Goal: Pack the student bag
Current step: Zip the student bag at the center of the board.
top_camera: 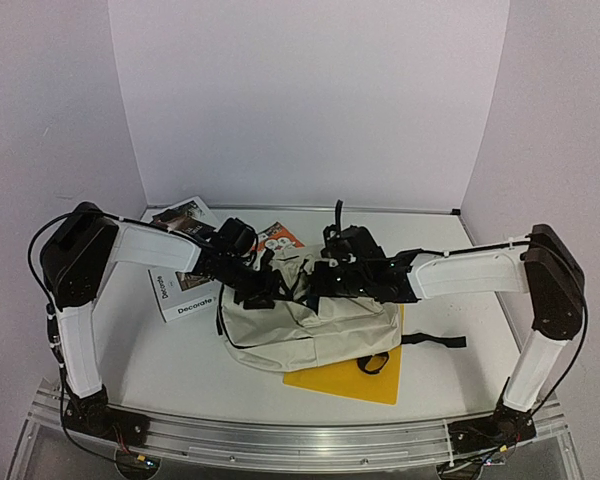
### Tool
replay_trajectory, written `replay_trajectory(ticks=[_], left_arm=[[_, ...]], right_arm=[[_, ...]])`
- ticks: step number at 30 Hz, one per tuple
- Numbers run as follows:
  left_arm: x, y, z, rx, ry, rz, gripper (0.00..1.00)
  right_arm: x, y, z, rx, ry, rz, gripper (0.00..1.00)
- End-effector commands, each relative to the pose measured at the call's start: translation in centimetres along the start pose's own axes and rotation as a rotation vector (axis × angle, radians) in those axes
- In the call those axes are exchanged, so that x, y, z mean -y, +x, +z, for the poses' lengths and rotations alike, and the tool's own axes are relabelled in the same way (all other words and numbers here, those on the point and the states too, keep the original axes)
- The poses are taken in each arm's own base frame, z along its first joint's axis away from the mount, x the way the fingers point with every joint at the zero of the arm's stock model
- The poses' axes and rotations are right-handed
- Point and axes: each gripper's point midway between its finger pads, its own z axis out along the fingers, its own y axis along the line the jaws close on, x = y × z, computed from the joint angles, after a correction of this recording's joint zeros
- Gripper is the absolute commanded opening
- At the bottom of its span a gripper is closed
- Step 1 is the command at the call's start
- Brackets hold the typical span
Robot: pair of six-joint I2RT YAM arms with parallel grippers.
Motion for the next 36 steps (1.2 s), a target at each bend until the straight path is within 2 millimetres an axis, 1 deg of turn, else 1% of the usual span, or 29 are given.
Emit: replay_trajectory(ticks=[1, 2, 3, 5, 6, 7, 8, 11, 12, 13, 14, 15, 16, 17, 19, 20, 21, 23, 26, 28, 29, 31, 33, 34, 36], left_arm=[[2.8, -1.5, 0.6, 0.01, 0.104, 0.026, 0.58], [2.9, -1.4, 0.9, -0.001, 0.118, 0.023, 0.52], [3.0, -1.3, 1.0, -0.006, 0.123, 0.022, 0.51], [3.3, -1.0, 1.3, -0.017, 0.141, 0.019, 0.42], [3.5, -0.9, 1.3, -0.018, 0.148, 0.022, 0.36], [3.7, -0.9, 1.3, -0.016, 0.158, 0.026, 0.27], [3.9, -1.0, 1.3, -0.012, 0.164, 0.028, 0.23], [5.0, -1.8, 0.8, 0.019, 0.195, 0.04, 0.08], [5.7, -2.3, 0.4, 0.038, 0.211, 0.05, 0.03], [6.2, -2.7, 0.0, 0.053, 0.222, 0.059, 0.01], [6.7, -2.9, -0.2, 0.062, 0.231, 0.065, 0.0], [8.0, -3.7, -1.0, 0.096, 0.265, 0.086, 0.0], [8.6, -4.0, -1.3, 0.106, 0.277, 0.093, 0.0], [9.6, -4.2, -1.9, 0.119, 0.3, 0.106, 0.0], [10.7, -4.4, -2.6, 0.135, 0.324, 0.123, 0.0], [11.9, -4.3, -3.0, 0.143, 0.343, 0.142, 0.0], [12.3, -4.1, -3.0, 0.142, 0.349, 0.151, 0.0], [12.1, -4.0, -2.7, 0.133, 0.348, 0.149, 0.0], [11.0, -3.8, -1.6, 0.114, 0.319, 0.123, 0.0], [10.9, -3.8, -1.4, 0.114, 0.32, 0.122, 0.0], [10.9, -3.9, -1.5, 0.121, 0.315, 0.125, 0.0], [10.2, -4.1, -1.4, 0.141, 0.274, 0.13, 0.0], [8.9, -4.4, -1.3, 0.168, 0.212, 0.145, 0.0], [8.0, -4.0, -1.0, 0.152, 0.183, 0.141, 0.0], [7.4, -3.5, -0.5, 0.132, 0.174, 0.138, 0.0]], right_arm=[[-2.7, -0.1, 0.7, -0.015, -0.088, -0.003, 0.0], [-2.5, 0.2, 1.0, -0.023, -0.084, 0.001, 0.0], [-2.4, 0.3, 1.1, -0.027, -0.08, 0.003, 0.0], [-2.1, 0.8, 1.6, -0.039, -0.071, 0.009, 0.0], [-2.1, 0.9, 1.6, -0.042, -0.068, 0.011, 0.0], [-2.0, 1.1, 1.8, -0.047, -0.065, 0.013, 0.0], [-1.9, 1.1, 1.8, -0.049, -0.064, 0.014, 0.0], [-1.6, 1.2, 1.7, -0.048, -0.05, 0.018, 0.0], [-1.6, 1.1, 1.6, -0.047, -0.048, 0.019, 0.0], [-1.6, 1.1, 1.6, -0.045, -0.045, 0.02, 0.0], [-1.7, 0.8, 1.4, -0.039, -0.048, 0.021, 0.0], [-1.9, 0.4, 1.1, -0.034, -0.052, 0.022, 0.0], [-2.0, 0.2, 0.9, -0.03, -0.054, 0.023, 0.0], [-2.2, -0.1, 0.6, -0.023, -0.057, 0.025, 0.0], [-2.3, -0.5, 0.3, -0.013, -0.061, 0.028, 0.0], [-2.6, -1.1, -0.2, 0.002, -0.067, 0.032, 0.0], [-2.7, -1.2, -0.4, 0.006, -0.07, 0.033, 0.0], [-3.1, -1.6, -0.8, 0.008, -0.087, 0.035, 0.0], [-4.0, -2.2, -1.5, 0.017, -0.121, 0.033, 0.0], [-5.4, -2.1, -2.2, 0.013, -0.161, 0.013, 0.0], [-5.6, -2.0, -2.2, 0.013, -0.161, 0.006, 0.0], [-5.4, -1.4, -1.8, 0.0, -0.153, 0.007, 0.0], [-5.0, -0.2, -0.7, -0.034, -0.144, 0.014, 0.0], [-5.0, 0.4, -0.3, -0.051, -0.147, 0.018, 0.0], [-5.2, 1.6, 0.6, -0.079, -0.144, 0.012, 0.0]])
